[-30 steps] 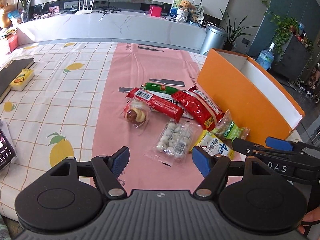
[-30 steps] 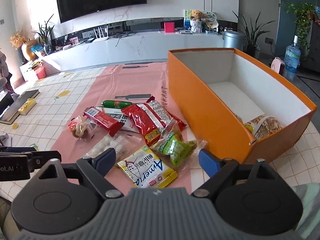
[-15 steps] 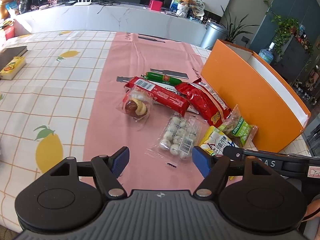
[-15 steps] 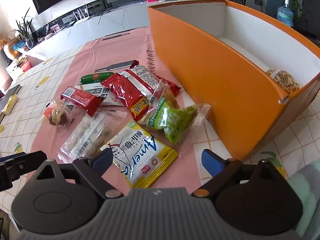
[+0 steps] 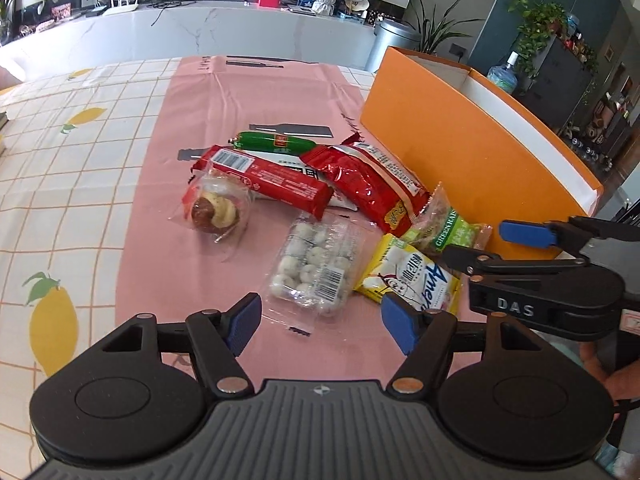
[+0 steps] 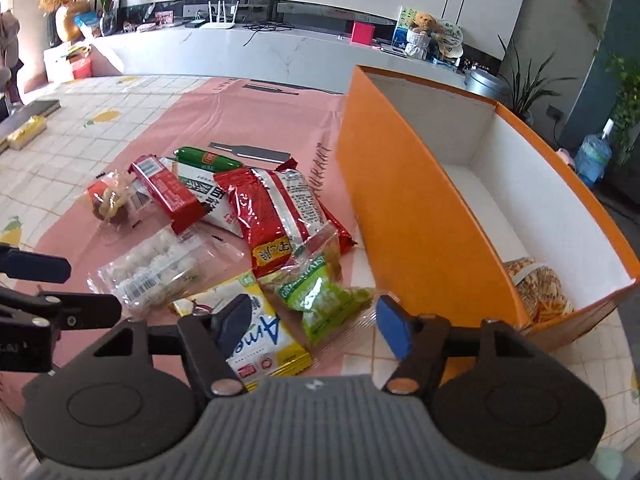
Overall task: Organize snacks
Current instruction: 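Move both tools back to the snack pile, then grasp the yellow America cracker pack with the left tool while the right tool grasps the green pea bag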
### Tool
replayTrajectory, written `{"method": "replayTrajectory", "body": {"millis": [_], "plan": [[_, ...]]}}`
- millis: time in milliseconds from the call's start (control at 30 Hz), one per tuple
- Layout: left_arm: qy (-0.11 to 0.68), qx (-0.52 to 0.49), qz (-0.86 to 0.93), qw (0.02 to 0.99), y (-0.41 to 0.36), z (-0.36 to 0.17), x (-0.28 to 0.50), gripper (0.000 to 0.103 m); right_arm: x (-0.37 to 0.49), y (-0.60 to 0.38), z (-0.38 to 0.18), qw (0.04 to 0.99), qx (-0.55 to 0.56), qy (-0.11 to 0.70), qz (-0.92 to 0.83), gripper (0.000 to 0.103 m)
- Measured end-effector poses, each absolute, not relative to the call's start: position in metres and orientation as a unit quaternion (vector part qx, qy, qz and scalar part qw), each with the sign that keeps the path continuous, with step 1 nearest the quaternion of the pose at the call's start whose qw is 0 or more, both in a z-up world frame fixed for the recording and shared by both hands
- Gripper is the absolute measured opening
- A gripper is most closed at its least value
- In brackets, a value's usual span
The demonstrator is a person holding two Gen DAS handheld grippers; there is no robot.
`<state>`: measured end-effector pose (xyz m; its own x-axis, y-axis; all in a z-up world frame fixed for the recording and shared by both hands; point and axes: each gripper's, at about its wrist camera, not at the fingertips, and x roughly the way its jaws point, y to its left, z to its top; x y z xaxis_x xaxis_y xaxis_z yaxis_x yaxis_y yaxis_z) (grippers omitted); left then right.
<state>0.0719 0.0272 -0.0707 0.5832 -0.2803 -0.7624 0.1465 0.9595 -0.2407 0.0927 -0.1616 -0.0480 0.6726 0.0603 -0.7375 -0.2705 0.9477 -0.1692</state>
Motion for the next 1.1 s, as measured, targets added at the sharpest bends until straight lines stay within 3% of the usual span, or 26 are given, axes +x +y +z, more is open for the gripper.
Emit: {"method": "replayTrajectory", "body": {"millis": [267, 367, 733, 867, 1100], "plan": [[0.455, -0.08, -0.106, 0.88, 0.03, -0.075, 0.071, 0.078, 0.113, -0.154, -0.064, 0.893, -0.175, 0.405, 0.09, 0.057], [0.464, -0.084, -0.104, 0.876, 0.032, -0.076, 0.069, 0.077, 0.11, -0.153, -0.063, 0.891, -0.177, 0.408, 0.096, 0.049], [0.484, -0.155, -0.113, 0.854, 0.044, -0.077, 0.052, 0.064, 0.091, -0.155, -0.054, 0.864, 0.023, 0.478, 0.156, 0.041], [0.486, -0.159, -0.121, 0.851, 0.037, -0.073, 0.048, 0.066, 0.087, -0.158, -0.049, 0.871, 0.018, 0.47, 0.14, 0.038], [0.493, -0.122, -0.102, 0.855, 0.0, -0.075, 0.049, 0.081, 0.075, -0.188, -0.046, 0.873, 0.036, 0.47, 0.125, 0.033]]}}
